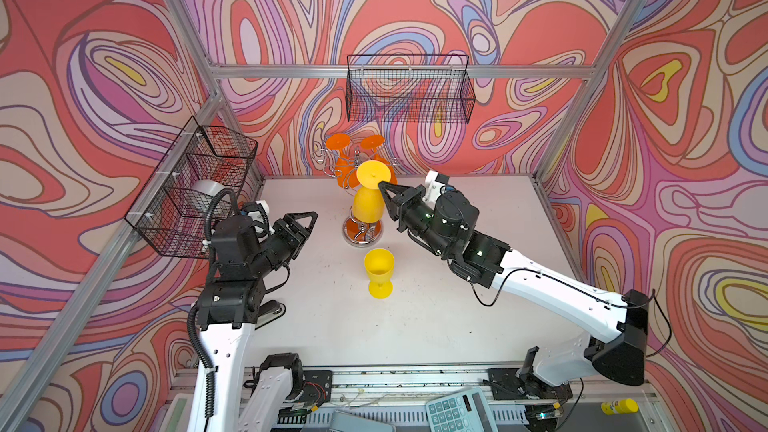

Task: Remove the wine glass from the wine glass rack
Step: 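Pull the yellow glass by its foot off the rack hook with the right gripper, then lift the yellow glass up with the right gripper while the left arm swings toward it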

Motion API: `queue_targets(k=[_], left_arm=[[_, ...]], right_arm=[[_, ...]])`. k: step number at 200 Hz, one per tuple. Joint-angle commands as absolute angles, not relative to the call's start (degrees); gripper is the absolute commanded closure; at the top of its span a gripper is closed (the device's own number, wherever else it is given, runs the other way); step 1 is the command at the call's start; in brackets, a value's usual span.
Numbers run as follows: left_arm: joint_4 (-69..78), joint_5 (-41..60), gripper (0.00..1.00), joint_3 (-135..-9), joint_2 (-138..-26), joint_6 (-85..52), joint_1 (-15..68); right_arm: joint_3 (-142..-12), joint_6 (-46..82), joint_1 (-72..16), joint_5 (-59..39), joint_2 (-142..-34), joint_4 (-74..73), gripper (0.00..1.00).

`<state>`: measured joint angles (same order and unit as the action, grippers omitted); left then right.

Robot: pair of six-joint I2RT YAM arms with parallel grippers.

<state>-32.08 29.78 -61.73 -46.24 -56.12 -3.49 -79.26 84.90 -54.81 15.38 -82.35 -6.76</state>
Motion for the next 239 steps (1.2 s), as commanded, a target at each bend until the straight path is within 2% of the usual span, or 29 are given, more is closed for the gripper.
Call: queue_targets(k=[1, 85, 166, 195, 219, 239], left_arm=[[-34.44, 28.87, 0.41, -63.27, -46.30, -53.93, -4.04], [-35.55, 29.84, 0.41, -65.82, -48.84, -51.47, -4.04], [-37.26, 30.67, 0.41, -70.14, -52.50, -47.31, -3.63], [-37.76, 29.56, 0.41, -72.15, -54.19, -45.97, -1.72], [-39.50, 26.30, 0.41, -75.26, -56.64, -42.88, 2.84], [-41.86, 24.12, 0.41, -79.90, -60.13, -39.68, 7.07]], right_arm=[[-77.32, 82.78, -54.82, 15.37, -78.10, -3.64, 1.00], [-75.87, 71.28, -54.51, 18.03, -69.99, 13.60, 1.00], [-82.18, 51.86, -52.81, 26.08, -70.56, 36.44, 1.00], [-84.35, 42.90, -50.86, 25.41, -72.96, 43.32, 1.00], [-86.95, 34.36, -50.71, 26.49, -78.95, 50.22, 1.00], [-88.13, 27.66, -50.72, 33.25, -85.48, 55.29, 1.00]])
